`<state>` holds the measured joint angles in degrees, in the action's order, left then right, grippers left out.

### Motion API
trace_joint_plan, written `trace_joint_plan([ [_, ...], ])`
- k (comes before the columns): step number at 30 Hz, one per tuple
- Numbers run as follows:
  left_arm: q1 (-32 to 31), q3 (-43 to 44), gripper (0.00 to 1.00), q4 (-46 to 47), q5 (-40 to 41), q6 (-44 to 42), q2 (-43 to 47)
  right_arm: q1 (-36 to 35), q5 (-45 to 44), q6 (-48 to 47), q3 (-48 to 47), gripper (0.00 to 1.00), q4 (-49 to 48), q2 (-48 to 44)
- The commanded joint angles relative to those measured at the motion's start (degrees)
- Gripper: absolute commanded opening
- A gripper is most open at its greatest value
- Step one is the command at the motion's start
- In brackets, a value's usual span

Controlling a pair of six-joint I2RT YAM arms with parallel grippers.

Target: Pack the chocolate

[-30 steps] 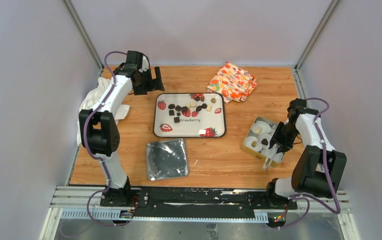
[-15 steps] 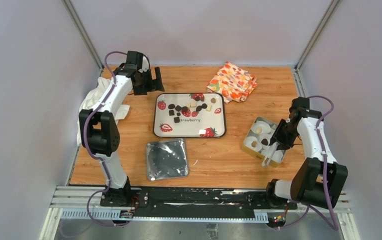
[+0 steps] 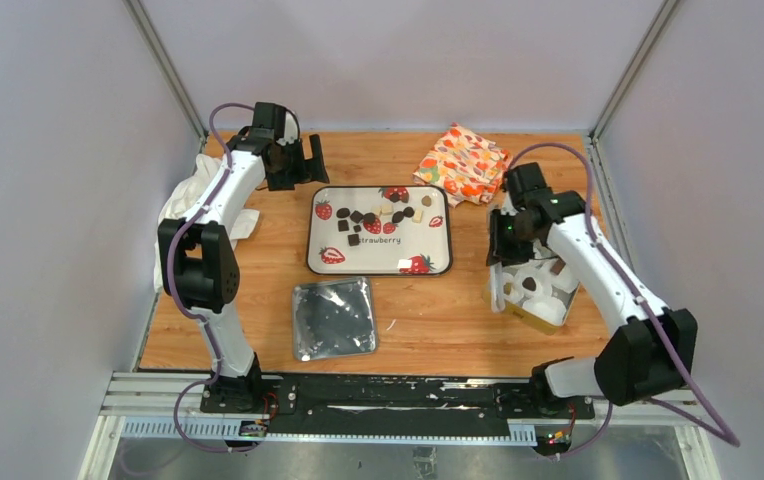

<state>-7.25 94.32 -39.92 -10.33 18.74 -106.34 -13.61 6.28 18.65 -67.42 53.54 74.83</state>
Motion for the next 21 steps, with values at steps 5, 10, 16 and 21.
trace_joint_plan([
  [5,0.3,-2.4,1.0,0.5,0.0,0.3,3.4,-13.2,6.0,-5.2,-10.9,0.21,6.3,14.6],
  [10,0.3,-3.9,1.0,0.5,0.0,0.3,4.8,-18.8,2.5,-6.4,-17.5,0.22,10.0,24.5],
  [16,0.3,-5.3,1.0,0.2,1.0,-0.4,6.4,-19.1,-3.4,-2.5,-23.3,0.33,9.8,31.2],
  [21,0.4,-5.2,1.0,-0.4,1.2,-1.1,6.6,-19.1,-4.5,0.1,-26.9,0.38,7.8,35.1],
])
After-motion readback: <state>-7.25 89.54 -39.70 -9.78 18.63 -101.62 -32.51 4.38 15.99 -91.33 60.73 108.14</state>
